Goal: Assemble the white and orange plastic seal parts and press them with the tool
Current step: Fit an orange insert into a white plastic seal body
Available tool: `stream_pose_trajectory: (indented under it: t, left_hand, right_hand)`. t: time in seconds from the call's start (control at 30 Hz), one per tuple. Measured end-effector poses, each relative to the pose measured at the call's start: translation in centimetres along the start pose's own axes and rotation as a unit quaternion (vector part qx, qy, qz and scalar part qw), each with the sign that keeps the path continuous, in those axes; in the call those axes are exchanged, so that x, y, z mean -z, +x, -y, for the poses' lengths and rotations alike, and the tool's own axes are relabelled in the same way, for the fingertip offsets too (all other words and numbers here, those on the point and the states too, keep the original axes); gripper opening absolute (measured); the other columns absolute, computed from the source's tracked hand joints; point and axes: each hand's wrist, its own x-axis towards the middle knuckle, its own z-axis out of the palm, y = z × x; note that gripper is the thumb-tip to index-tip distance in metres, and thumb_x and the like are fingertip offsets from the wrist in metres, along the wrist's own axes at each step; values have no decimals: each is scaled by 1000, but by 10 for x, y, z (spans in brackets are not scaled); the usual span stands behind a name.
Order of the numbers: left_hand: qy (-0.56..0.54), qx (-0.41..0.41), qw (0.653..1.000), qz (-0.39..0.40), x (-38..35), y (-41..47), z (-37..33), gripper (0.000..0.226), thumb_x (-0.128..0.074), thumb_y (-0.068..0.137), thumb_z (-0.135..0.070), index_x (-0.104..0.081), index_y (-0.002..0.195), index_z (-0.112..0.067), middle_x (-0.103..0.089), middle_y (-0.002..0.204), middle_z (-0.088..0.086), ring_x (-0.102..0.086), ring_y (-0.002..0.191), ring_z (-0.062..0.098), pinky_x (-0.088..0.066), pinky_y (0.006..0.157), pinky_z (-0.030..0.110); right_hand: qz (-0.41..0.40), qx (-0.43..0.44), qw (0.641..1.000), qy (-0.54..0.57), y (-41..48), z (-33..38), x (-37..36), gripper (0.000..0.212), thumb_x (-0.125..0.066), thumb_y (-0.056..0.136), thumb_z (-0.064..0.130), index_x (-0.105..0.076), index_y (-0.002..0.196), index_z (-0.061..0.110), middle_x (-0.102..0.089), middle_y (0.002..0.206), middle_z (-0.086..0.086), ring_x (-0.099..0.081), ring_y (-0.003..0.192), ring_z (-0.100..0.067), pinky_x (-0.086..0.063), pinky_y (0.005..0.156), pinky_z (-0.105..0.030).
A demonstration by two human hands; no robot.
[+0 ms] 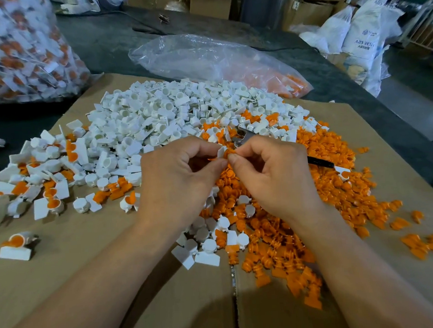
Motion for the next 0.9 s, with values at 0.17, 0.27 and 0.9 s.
stream_pose_trajectory:
  t: [0.17, 0.27, 0.9]
  left_hand:
    - [34, -35, 999, 4, -1, -2, -2, 33, -76, 73, -15, -60, 74, -44, -62, 72, -24, -63, 75, -3, -50, 64, 11]
    - [32, -38, 999, -1, 0, -2, -2, 32, -76, 74, -12, -61, 75, -40, -63, 73, -22, -63, 73, -1, -50, 61, 12]
    - [-232, 203, 950, 42, 10, 12, 1, 27, -68, 70, 10, -68, 53, -11, -64, 53, 7, -62, 47, 18, -50, 46, 20]
  right_hand:
    - [16, -67, 995, 73, -1, 0, -1, 17, -63, 82, 14, -59, 66, 17, -54, 49, 6, -53, 49, -18, -36, 42, -22]
    - [8, -46, 997, 56, -1, 2, -3, 17, -61, 81, 18, -57, 65, 18, -51, 47, 3, -52, 51, -20, -34, 41, -23]
    - [10, 47, 992, 114, 0, 0, -1, 27, -72, 73, 10, -69, 99, 9, -60, 85, 5, -59, 80, -8, -50, 71, -18]
